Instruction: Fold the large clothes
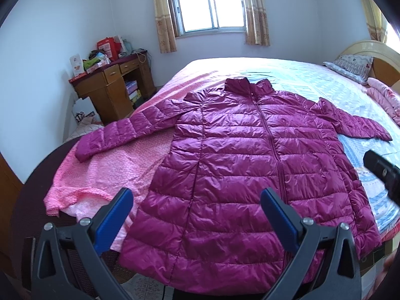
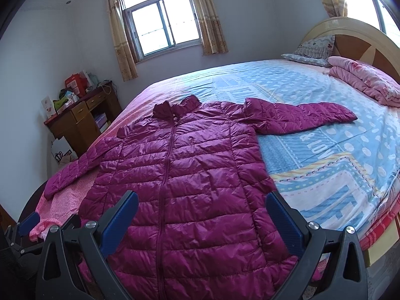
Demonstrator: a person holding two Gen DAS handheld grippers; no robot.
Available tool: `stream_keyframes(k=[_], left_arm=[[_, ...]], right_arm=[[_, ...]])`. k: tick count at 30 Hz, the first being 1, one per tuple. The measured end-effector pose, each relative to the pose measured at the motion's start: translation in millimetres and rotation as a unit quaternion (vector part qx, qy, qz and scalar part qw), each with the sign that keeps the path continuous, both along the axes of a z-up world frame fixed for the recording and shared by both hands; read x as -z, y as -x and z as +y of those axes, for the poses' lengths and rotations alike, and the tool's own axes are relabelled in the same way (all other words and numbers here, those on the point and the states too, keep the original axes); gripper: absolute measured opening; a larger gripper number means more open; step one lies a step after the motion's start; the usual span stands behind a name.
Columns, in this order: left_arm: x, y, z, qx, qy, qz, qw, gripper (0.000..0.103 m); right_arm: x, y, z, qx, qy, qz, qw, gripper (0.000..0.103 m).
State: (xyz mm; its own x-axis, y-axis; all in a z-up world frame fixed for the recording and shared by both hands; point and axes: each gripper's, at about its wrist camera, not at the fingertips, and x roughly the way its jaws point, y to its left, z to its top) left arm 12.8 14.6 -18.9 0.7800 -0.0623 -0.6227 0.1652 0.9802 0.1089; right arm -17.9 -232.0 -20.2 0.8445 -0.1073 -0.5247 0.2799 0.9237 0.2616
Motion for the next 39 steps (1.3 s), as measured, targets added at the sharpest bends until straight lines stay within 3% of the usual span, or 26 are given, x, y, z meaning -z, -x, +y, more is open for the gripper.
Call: stream_keyframes(k=[5,8,11,15,22,27,30,32,37,38,39], left_arm=[[10,-20,2,0.009,0.014,0.009,0.9998,0.103],[15,-42,1,0.002,0.009,0.024,0.9997,0.103],[18,-68,0,-0.004,0.007,0.031,0.9995,0.103],[18,-109,-1,-0.005,0.024,0.041,0.9989,0.103],[33,-172,-2,-0.038,0.078,0.064,0.9942,0.103],[56,-204,-13,-0.06,0.075,0.074,0.9926,0.103],[68,-211,-17,-0.074,0.058,0.061,0.9937,0.103],[76,-210,-20,-0.076,0.043,0.059,0.9944,0.103],[84,-206,-26,-0.072,0.023,0.054,0.9957,0.103],[85,-207,-26,-0.07,0.024,0.056,0.9957,0.103],[85,-207,-26,-0.067,0.026,0.059,0.9956,0.103]], right_arm=[[6,-9,-44,0.019,-0.011,-0.008,1.0,0.102],[15,-22,-84,0.037,-0.023,0.012,0.999,0.102],[28,-34,-144,0.071,-0.072,0.03,0.994,0.102],[39,-37,-237,0.134,-0.167,0.011,0.977,0.102],[48,-48,-370,0.247,-0.239,-0.034,0.938,0.1],[70,-71,-428,0.322,-0.233,0.001,0.917,0.097],[78,-87,-440,0.344,-0.219,0.016,0.913,0.097],[83,-100,-446,0.351,-0.208,0.035,0.912,0.097],[81,-131,-442,0.346,-0.142,0.08,0.924,0.094],[81,-134,-441,0.344,-0.133,0.09,0.925,0.082],[81,-135,-440,0.344,-0.124,0.098,0.925,0.061]])
